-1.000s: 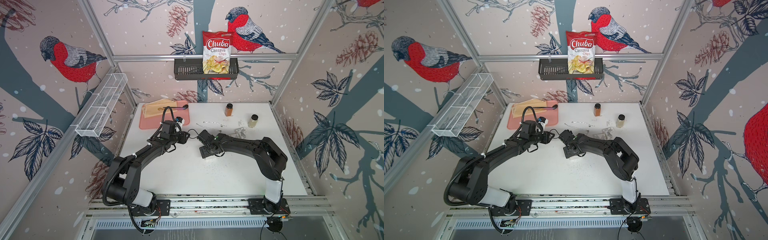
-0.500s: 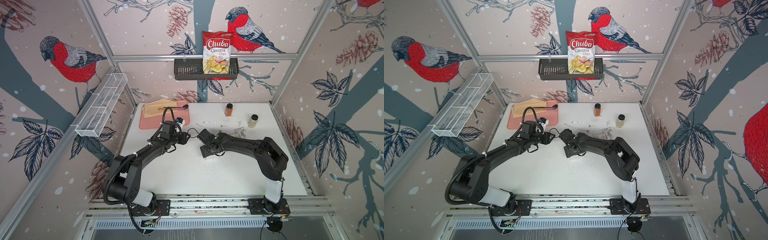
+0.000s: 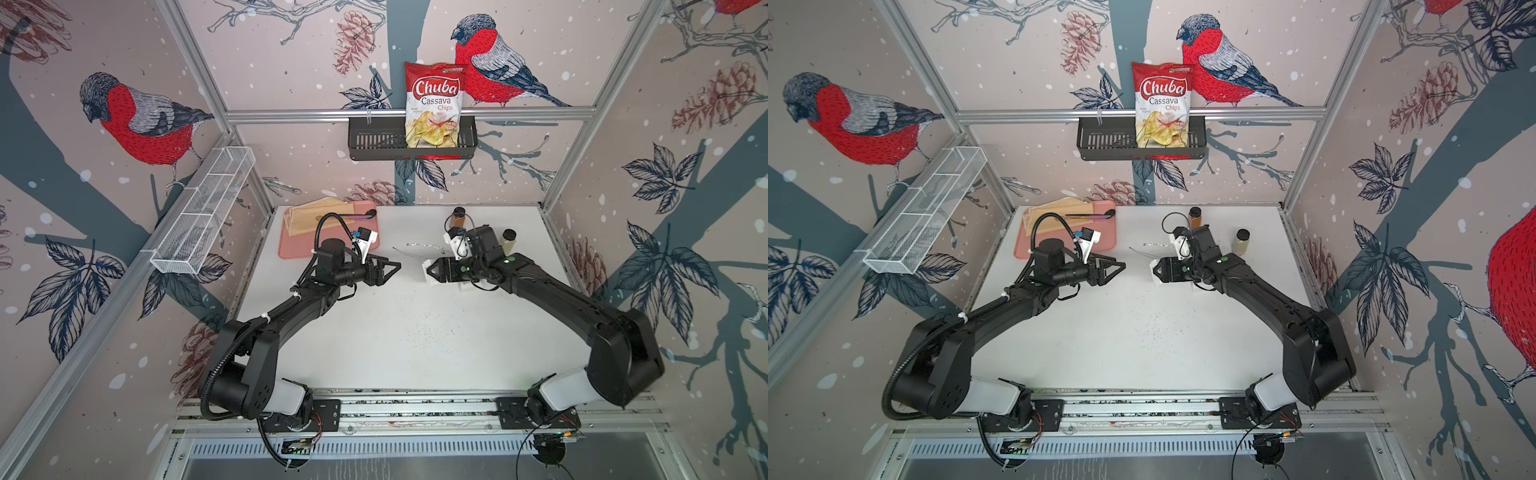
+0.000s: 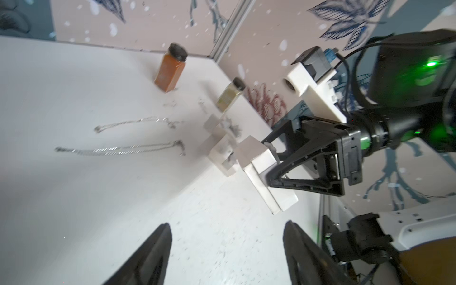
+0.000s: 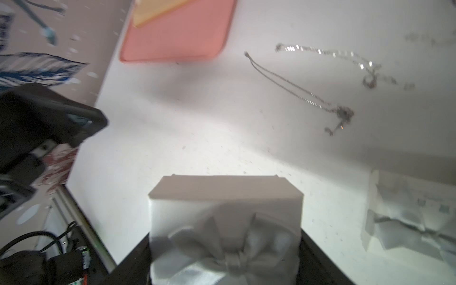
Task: Take the necklace out of the lift-off lid jewelry box
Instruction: Pick up the jewelry box from the center of the board, then open the lid on the jewelry box.
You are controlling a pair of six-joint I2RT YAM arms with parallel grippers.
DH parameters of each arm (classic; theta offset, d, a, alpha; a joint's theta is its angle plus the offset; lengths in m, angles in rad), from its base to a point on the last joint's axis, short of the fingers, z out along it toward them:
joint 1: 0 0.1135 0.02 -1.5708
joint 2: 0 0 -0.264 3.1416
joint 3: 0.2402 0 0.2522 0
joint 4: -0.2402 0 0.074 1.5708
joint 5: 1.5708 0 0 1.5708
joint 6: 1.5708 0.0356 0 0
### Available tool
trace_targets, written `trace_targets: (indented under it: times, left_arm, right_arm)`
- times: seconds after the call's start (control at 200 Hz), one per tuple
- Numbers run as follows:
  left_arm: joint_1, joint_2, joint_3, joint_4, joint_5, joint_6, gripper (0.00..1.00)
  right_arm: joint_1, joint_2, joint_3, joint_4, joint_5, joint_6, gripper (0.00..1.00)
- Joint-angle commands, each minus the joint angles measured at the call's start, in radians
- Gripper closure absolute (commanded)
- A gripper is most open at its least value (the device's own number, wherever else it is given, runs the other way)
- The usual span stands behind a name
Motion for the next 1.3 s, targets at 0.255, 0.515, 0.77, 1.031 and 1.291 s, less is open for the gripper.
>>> trace_targets:
  times: [0.255,0.515,0.77,1.031,1.291]
  left_arm:
    - [-0.105,0.089,0.043,0.599,0.224,-0.326,0.12]
    - [-0.141,0.126,0.067,0.708,0.227,-0.38,0.07]
    - [-0.15,0.194,0.094,0.835,0.256,-0.503,0.03]
    - [-0.164,0.218,0.101,0.91,0.283,-0.553,0.04]
    - [-0.166,0.209,0.096,0.893,0.282,-0.54,0.12]
  right_arm:
    - [-0.099,-0.129,-0.013,0.313,-0.471,0.02,0.23]
    - [-0.097,-0.146,-0.028,0.393,-0.581,0.044,0.24]
    - [-0.091,-0.141,-0.052,0.464,-0.628,0.074,0.24]
    - [-0.079,-0.121,-0.051,0.487,-0.651,0.079,0.24]
    - [-0.072,-0.114,-0.055,0.502,-0.652,0.08,0.24]
